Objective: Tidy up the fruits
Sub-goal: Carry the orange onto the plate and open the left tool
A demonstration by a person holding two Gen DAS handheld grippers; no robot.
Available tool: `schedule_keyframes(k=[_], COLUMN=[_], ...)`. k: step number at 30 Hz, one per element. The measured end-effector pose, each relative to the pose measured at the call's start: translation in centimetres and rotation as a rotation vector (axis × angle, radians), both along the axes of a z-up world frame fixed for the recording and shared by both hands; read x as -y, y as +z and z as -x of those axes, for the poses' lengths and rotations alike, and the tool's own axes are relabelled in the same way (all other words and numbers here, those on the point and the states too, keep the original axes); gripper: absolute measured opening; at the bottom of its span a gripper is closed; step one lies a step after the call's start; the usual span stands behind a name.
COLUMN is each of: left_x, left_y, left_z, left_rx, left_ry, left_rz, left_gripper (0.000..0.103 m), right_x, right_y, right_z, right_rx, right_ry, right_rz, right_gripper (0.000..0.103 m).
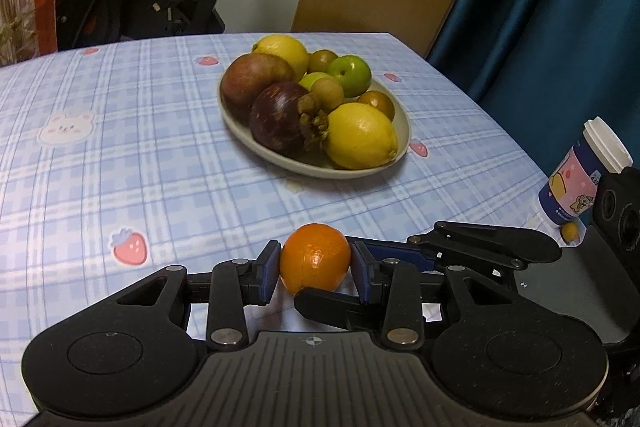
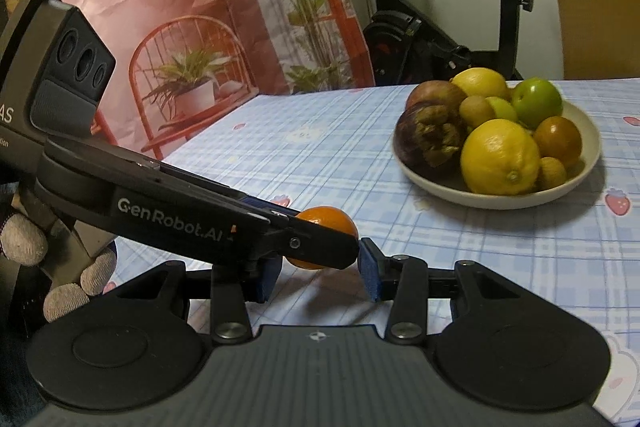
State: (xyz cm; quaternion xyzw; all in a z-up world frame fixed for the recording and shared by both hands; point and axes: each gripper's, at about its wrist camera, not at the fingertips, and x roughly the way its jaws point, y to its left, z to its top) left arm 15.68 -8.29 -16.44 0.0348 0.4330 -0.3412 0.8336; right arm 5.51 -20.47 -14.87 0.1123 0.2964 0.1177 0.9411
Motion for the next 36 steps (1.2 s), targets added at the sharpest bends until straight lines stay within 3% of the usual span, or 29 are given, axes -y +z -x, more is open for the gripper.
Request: schedule_keyframes(k=[29, 36], left_x=[9.7, 10.2], left_y=[2.8, 2.8], left_z=[-4.1, -4.7], left_rx=[0.135, 0.143], left_ry=[-0.115, -0.105], left_rz=[-0.039, -0.028], left_gripper=[0.04, 0.04], right_x=[8.1, 8.9], right_y=[1.8, 2.0], right_z=[-1.0, -1.3], right_rx=[0.14, 0.162], right_ry=[-0.216, -0.247], right_rz=[-0.096, -0.105], right_gripper=[0.044, 0.045])
